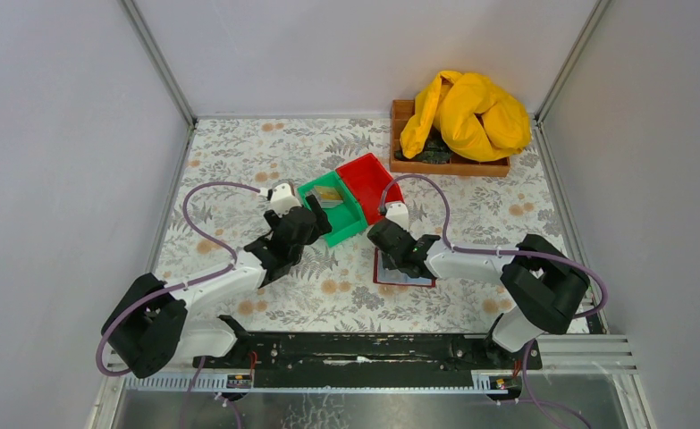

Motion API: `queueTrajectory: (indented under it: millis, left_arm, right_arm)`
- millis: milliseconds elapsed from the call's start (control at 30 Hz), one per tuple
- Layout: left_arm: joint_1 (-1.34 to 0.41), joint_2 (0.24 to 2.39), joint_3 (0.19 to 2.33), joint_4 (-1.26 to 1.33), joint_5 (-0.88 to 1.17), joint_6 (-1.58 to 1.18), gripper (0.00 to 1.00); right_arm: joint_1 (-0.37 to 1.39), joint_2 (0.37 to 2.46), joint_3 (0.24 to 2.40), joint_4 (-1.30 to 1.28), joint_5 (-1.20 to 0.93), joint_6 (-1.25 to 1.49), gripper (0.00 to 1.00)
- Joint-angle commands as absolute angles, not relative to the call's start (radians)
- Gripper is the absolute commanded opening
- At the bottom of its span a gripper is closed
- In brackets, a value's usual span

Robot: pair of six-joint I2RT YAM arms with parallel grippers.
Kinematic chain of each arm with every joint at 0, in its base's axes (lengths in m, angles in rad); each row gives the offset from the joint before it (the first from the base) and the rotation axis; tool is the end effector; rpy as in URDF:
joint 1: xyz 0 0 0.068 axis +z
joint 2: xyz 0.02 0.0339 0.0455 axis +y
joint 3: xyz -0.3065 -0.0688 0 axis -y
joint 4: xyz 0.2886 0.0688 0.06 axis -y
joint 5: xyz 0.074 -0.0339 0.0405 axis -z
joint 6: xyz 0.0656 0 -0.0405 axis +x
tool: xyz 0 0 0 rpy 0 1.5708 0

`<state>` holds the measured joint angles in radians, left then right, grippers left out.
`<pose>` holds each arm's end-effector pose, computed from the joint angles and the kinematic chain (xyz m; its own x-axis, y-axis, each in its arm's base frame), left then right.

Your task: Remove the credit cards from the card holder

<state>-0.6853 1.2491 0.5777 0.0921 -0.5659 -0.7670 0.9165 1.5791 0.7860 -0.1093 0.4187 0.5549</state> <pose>0.2504 -0.1592 0.2009 -0.4348 -0.4012 -0.8062 -0.1596 0.9155 -0.3694 0.2347 0.2621 0.1513 -0.7071 -0.1310 -0.6949 -0.2342 0.9706 0.0553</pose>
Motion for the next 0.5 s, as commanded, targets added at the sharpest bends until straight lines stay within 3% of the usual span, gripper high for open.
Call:
queueTrajectory:
  millis: [0, 467]
  left_arm:
    - [-0.686, 1.258, 0.61, 0.138, -0.586, -0.744, 0.89]
    - [-0.686, 1.262, 0.608, 0.156, -0.558, -0.74, 0.88]
  right_arm:
    - [0.92, 1.597, 0.773, -0.195, 0.425, 0.555, 0.0]
    - [0.92, 1.313, 0.649, -0.074, 0.359, 0.547, 0.0]
